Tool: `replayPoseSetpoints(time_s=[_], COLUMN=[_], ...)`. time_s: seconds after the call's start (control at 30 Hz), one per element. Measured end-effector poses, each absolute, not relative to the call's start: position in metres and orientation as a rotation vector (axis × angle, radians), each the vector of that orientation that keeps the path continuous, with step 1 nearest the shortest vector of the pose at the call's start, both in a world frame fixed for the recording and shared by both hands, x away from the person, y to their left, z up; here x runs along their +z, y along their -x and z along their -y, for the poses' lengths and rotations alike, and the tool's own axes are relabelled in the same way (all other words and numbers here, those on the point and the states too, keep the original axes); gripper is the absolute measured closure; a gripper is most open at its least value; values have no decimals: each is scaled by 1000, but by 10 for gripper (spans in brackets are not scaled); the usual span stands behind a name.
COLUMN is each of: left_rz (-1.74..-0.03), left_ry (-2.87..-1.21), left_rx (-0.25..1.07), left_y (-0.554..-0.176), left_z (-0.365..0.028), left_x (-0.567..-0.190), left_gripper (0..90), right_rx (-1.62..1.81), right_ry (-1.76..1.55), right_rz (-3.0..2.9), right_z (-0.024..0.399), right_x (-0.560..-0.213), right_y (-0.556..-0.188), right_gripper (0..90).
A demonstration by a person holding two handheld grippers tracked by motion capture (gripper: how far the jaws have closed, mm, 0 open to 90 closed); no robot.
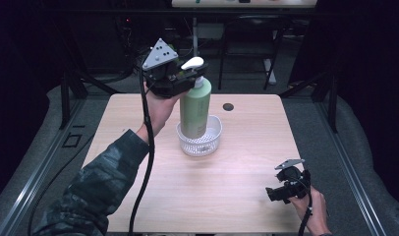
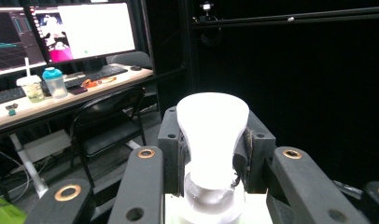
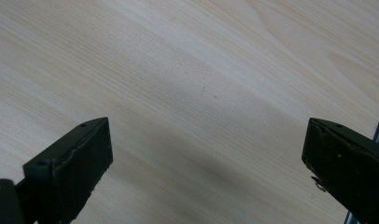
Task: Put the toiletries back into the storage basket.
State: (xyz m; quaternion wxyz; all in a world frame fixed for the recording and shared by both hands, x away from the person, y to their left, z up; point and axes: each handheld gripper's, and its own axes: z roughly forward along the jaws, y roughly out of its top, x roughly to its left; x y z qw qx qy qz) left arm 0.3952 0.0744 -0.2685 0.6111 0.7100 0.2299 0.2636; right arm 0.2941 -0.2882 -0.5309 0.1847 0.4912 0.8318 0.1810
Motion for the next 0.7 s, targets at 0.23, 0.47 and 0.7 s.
replayPoseSetpoints(time_s=[0.23,0.47,0.7], left_rz=[-546,-564,-581], left_ry=[-1652,-1650,-1650], left_rx=[623,631,629], left_y=[-404,-412,-421], left_z=[-69,-63,-57], left_x=[-267,-270,-274], left_gripper=[670,670,669], right_rx=[510,509,508], right_ry=[-1385,-1384,-1383], right_rz=[-2344,-2344,-2343], right_z=[288,288,288], right_x=[-531,-531,-531], right_y=[-294,-294,-294], right_gripper=[12,12,12])
